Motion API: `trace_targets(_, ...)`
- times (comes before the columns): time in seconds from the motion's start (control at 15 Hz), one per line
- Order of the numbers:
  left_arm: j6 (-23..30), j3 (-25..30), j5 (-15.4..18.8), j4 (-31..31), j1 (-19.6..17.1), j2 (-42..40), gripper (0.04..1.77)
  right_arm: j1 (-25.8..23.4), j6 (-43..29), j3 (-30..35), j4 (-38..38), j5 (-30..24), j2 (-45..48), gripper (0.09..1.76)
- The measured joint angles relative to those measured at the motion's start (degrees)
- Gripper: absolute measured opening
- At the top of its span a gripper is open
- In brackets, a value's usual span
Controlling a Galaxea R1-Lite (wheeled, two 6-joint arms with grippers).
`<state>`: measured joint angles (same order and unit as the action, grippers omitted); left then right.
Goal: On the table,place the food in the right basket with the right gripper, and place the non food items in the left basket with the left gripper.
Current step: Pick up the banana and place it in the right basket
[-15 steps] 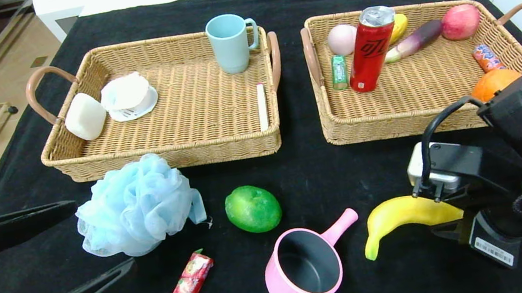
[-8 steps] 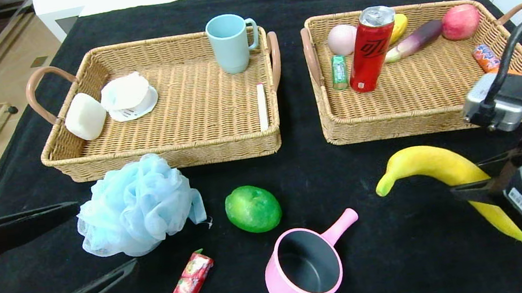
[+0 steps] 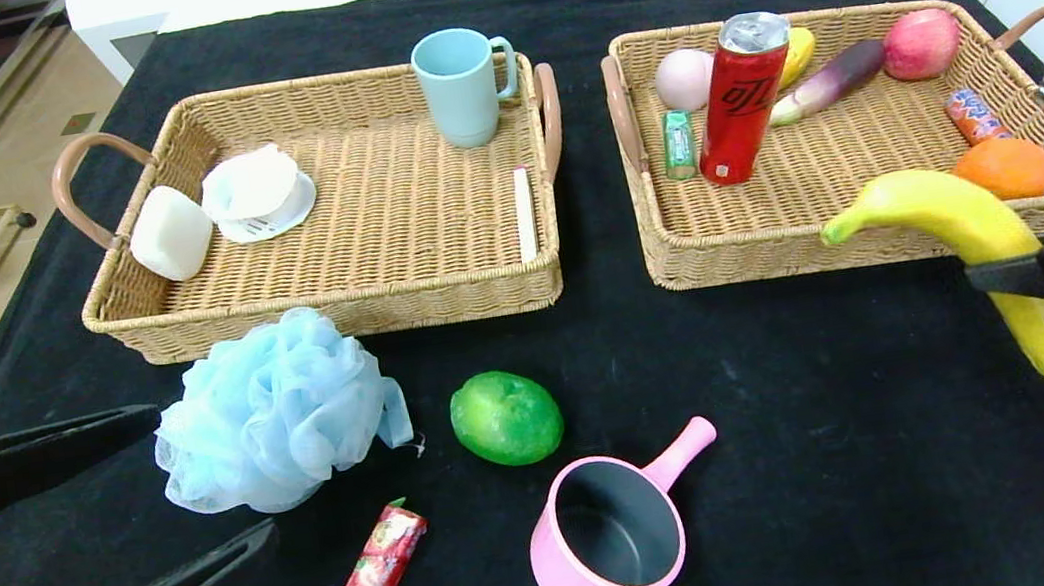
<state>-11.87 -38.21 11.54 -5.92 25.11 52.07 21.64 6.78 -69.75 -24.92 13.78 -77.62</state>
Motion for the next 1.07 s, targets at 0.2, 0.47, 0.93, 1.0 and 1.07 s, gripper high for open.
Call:
trace_targets(0.2, 0.0, 0.1, 0.1, 0.0, 0.0, 0.1, 1.72, -3.3, -2.1, -2.8, 4.7, 0.0, -2.5, 0.64)
trace_targets(0.47, 0.0, 0.1, 0.1, 0.0, 0.0, 0.1, 1.72, -6.0, -7.2, -10.4, 6.4, 0.5, -7.1, 0.64)
trace_targets(0.93, 0.0, 0.1, 0.1, 0.0, 0.0, 0.0, 1.72, -6.5, -11.0, -20.2, 11.5, 2.8, -13.2, 0.64)
trace_targets(1.0, 0.0, 0.1, 0.1, 0.0, 0.0, 0.0, 1.72, -6.5, -11.1, -20.8, 13.4, 3.3, -14.1, 0.64)
trace_targets(1.07, 0.0, 0.1, 0.1, 0.0, 0.0, 0.0, 1.72, -6.5, -11.2, -21.0, 14.9, 3.9, -14.9, 0.64)
